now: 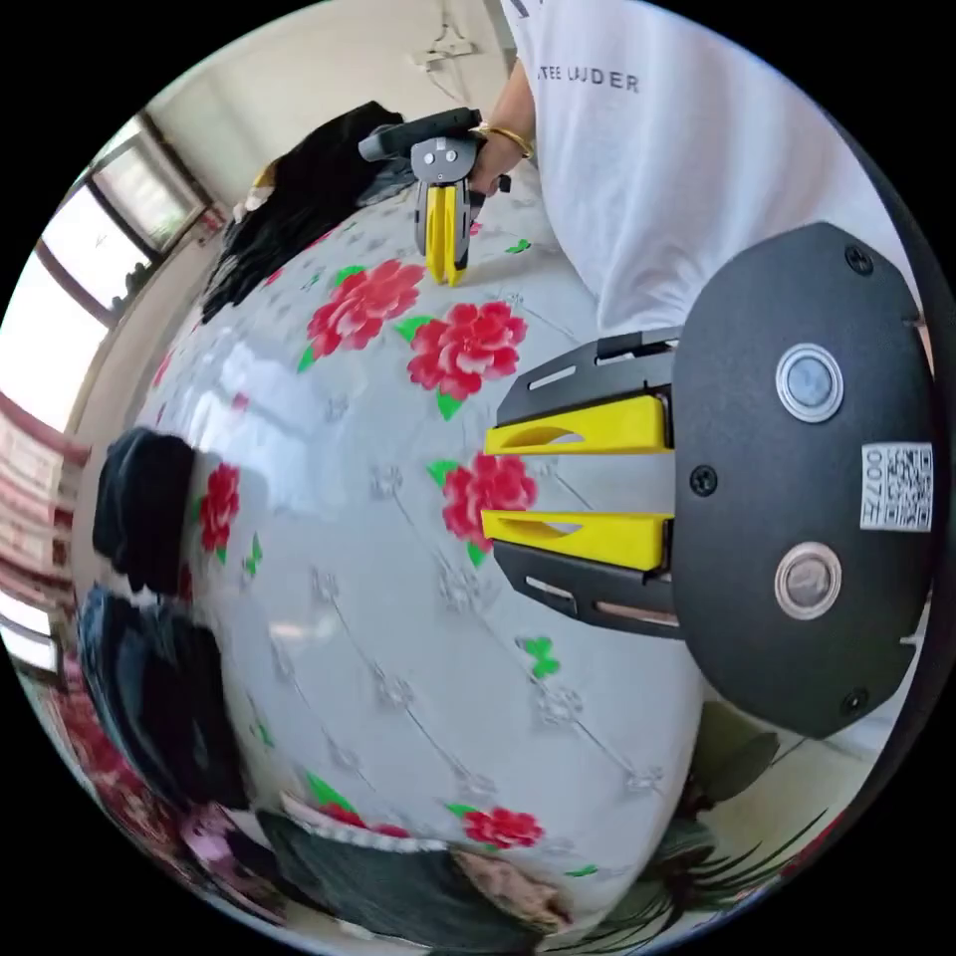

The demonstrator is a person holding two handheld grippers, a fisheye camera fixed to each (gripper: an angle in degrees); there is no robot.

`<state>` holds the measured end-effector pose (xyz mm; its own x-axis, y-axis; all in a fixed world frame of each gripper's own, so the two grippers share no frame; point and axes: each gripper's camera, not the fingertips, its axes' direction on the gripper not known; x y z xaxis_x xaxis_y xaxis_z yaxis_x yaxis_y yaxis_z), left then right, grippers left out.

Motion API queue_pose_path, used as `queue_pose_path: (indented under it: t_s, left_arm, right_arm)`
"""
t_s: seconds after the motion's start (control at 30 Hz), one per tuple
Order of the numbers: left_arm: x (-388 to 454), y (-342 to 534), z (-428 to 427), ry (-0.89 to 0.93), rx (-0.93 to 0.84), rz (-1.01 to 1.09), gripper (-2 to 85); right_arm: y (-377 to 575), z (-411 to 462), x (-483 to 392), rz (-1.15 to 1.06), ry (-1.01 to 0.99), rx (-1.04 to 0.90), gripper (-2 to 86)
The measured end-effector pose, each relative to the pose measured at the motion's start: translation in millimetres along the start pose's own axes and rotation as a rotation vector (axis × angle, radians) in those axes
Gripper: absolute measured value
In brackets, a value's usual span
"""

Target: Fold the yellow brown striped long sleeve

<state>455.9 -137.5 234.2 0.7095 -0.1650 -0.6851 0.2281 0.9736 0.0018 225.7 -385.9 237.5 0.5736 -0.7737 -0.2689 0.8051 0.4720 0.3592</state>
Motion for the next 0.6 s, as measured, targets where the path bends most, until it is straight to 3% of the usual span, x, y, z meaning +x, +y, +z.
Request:
queue_pose_path:
  t_s: [0.13, 0.23, 0.37, 0.6]
  left_arm:
    - [69.9, -26.3, 49.0, 0.010, -0.096, 0.083, 8.1]
    - [104.2, -27.6, 86.3, -0.042, -0.198, 0.106, 8.5]
    - [134.6, -22.9, 114.0, -0.191, -0.226, 0.135, 7.8]
    - [150.6, -29.1, 145.1, -0.256, -0.273, 0.058, 7.5]
  right_arm:
    - [29.6, -14.9, 43.9, 0.169, -0.139, 0.168, 5.8]
    - [40.3, -33.6, 112.9, 0.263, -0.287, 0.157, 6.5]
    - [73.9, -111.6, 244.0, 0.430, -0.158, 0.349, 7.9]
    - [159.9, -333.8, 590.0, 0.964, 0.139, 0.745, 10.7]
